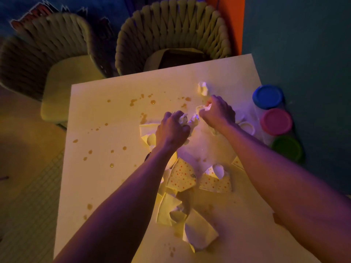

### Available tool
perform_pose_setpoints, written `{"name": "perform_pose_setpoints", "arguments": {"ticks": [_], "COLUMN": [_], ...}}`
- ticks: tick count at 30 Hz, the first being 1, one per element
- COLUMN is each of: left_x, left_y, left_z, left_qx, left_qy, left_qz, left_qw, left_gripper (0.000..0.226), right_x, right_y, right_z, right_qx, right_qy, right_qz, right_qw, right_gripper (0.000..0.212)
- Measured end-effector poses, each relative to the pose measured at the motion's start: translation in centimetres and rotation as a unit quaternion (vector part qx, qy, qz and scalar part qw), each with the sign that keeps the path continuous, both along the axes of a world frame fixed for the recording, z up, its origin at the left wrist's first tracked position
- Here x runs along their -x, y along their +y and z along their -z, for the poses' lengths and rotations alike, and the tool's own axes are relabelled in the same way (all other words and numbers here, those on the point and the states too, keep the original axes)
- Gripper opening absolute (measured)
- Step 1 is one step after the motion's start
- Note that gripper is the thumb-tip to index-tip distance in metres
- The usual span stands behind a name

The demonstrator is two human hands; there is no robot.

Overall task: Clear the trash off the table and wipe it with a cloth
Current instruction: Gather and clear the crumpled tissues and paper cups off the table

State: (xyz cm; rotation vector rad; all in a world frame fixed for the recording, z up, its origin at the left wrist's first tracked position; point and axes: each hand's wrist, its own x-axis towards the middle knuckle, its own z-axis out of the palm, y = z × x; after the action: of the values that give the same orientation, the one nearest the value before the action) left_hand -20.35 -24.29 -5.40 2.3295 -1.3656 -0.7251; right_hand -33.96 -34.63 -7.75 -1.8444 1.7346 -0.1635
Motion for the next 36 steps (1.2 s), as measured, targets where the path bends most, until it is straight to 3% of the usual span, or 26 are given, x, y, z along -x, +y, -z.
{"name": "perform_pose_setpoints", "arguments": {"ticks": [3, 10, 14, 20, 25, 31, 36], "left_x": [0.6, 0.1, -0.7, -2.1, -2.0, -1.8, -1.6], "left_y": [1.4, 2.1, -0.5, -4.4, -5.1, -4.9, -4.2], "left_z": [-0.5, -0.9, -0.8, 0.9, 3.6, 4.7, 3.6], "left_qx": [0.007, 0.009, 0.026, -0.004, -0.041, -0.049, -0.018], "left_qy": [0.0, -0.016, -0.02, -0.039, -0.043, -0.045, -0.022], "left_qz": [0.003, 0.006, 0.002, 0.012, 0.034, 0.035, 0.028], "left_qw": [1.0, 1.0, 0.999, 0.999, 0.998, 0.997, 0.999], "left_gripper": [0.033, 0.037, 0.04, 0.047, 0.049, 0.05, 0.047], "right_x": [0.3, -0.8, -1.3, -2.3, -2.7, -2.7, -2.0], "right_y": [0.0, -2.1, -3.8, -6.3, -7.6, -7.1, -6.0], "right_z": [-1.1, -2.4, -2.0, -1.0, -0.9, 1.5, 1.4], "right_qx": [-0.001, -0.048, -0.072, -0.077, -0.061, -0.042, -0.066], "right_qy": [-0.004, 0.06, 0.085, 0.12, 0.119, 0.067, 0.011], "right_qz": [-0.009, -0.049, -0.054, -0.094, -0.129, -0.06, -0.008], "right_qw": [1.0, 0.996, 0.992, 0.985, 0.983, 0.995, 0.998], "right_gripper": [0.028, 0.093, 0.103, 0.104, 0.087, 0.048, 0.045]}}
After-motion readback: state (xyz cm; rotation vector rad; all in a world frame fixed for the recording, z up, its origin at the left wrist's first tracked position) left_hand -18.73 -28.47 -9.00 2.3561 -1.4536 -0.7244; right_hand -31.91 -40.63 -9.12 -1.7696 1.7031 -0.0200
